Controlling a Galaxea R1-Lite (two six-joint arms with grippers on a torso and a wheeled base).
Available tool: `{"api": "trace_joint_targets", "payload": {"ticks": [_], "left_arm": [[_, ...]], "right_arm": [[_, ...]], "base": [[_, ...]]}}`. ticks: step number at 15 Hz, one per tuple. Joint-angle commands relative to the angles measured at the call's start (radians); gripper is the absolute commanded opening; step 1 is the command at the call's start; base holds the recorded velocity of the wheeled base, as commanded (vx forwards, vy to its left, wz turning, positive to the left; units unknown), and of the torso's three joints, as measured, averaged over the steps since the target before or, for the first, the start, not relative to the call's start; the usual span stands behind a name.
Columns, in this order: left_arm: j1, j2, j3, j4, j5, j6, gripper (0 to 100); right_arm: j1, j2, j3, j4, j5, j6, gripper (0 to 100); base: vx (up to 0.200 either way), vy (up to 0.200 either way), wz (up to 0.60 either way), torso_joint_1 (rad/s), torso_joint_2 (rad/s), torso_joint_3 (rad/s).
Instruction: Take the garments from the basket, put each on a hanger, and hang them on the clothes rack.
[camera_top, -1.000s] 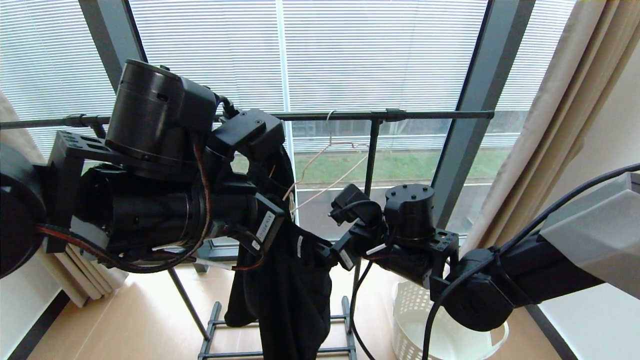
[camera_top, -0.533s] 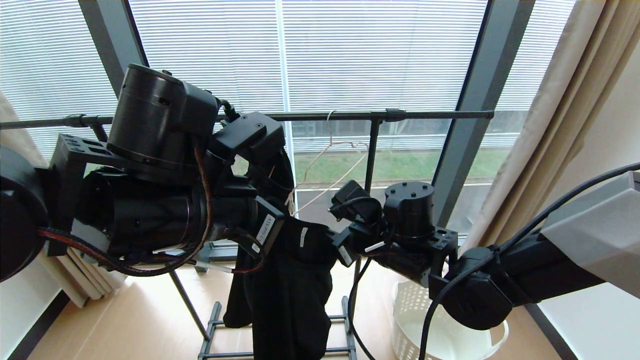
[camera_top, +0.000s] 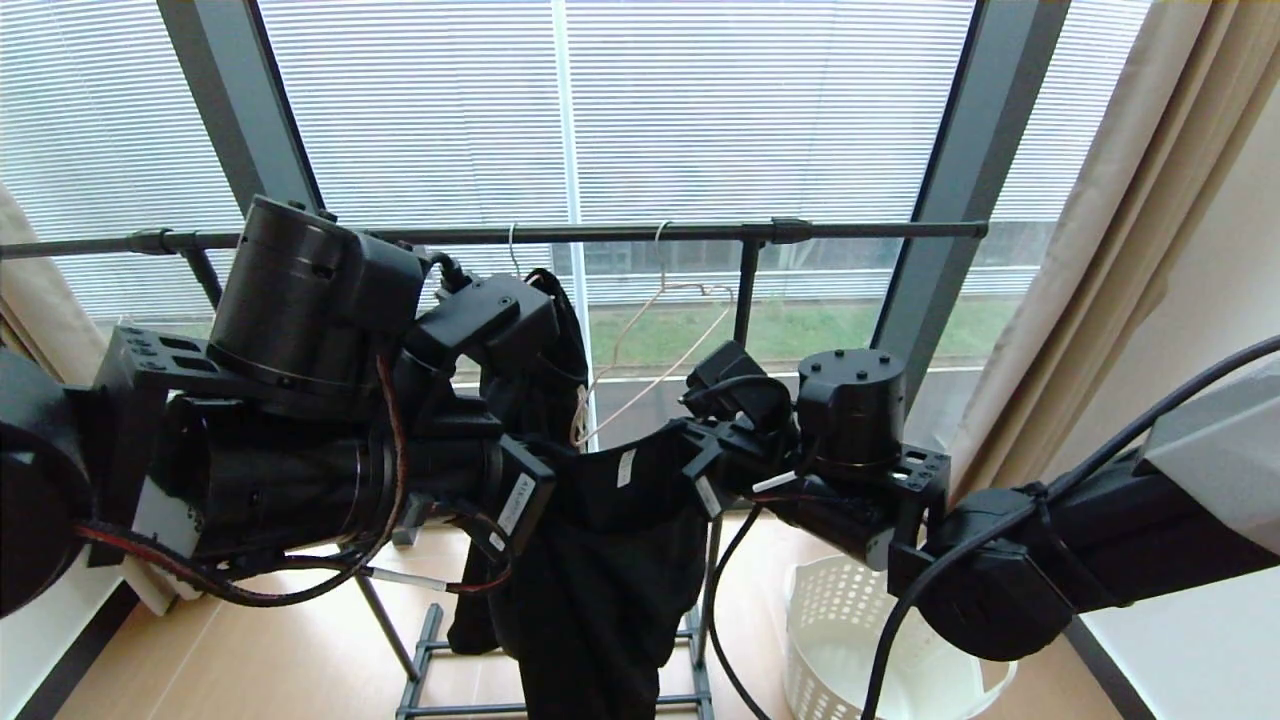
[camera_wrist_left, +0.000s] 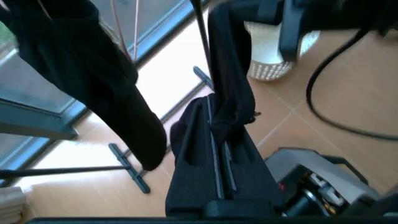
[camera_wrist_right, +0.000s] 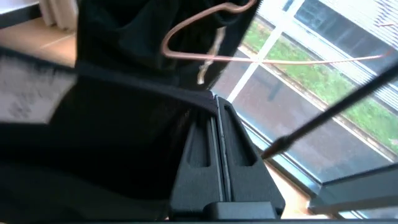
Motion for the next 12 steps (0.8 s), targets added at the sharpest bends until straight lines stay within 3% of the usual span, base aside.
{"api": "trace_joint_targets", "payload": {"ticks": [1,2,3,6,7,12], "left_arm": [[0.023,-0.010,0.143,-0.106,-0.045,-0.002,0],[0.028,0.001,0.207,-0.225,-0.084,-0.004,0],[0.034,0.028,0.217,-0.267,-0.108,-0.004,0],[0.032,0.054,0.218,-0.271,-0.139,0.002,0],[0.032,0.054,0.220,-0.271,-0.145,0.004,100],[0.039,-0.004,0.304,-0.323,-0.154,-0.004,100]], "right_arm": [[-0.023,-0.104,0.061,0.000,-0.003,0.000,0],[-0.035,-0.170,0.135,-0.002,-0.003,0.003,0],[-0.035,-0.187,0.175,-0.005,-0.003,0.012,0],[-0.038,-0.189,0.195,-0.084,-0.008,0.011,0],[-0.041,-0.200,0.203,-0.084,-0.008,0.009,0],[-0.115,-0.212,0.210,-0.084,-0.006,0.009,0]], "base": [[0.000,0.000,0.00,0.000,0.00,0.000],[0.000,0.000,0.00,0.000,0.00,0.000],[0.000,0.000,0.00,0.000,0.00,0.000],[0.000,0.000,0.00,0.000,0.00,0.000],[0.000,0.000,0.00,0.000,0.00,0.000],[0.000,0.000,0.00,0.000,0.00,0.000]]}}
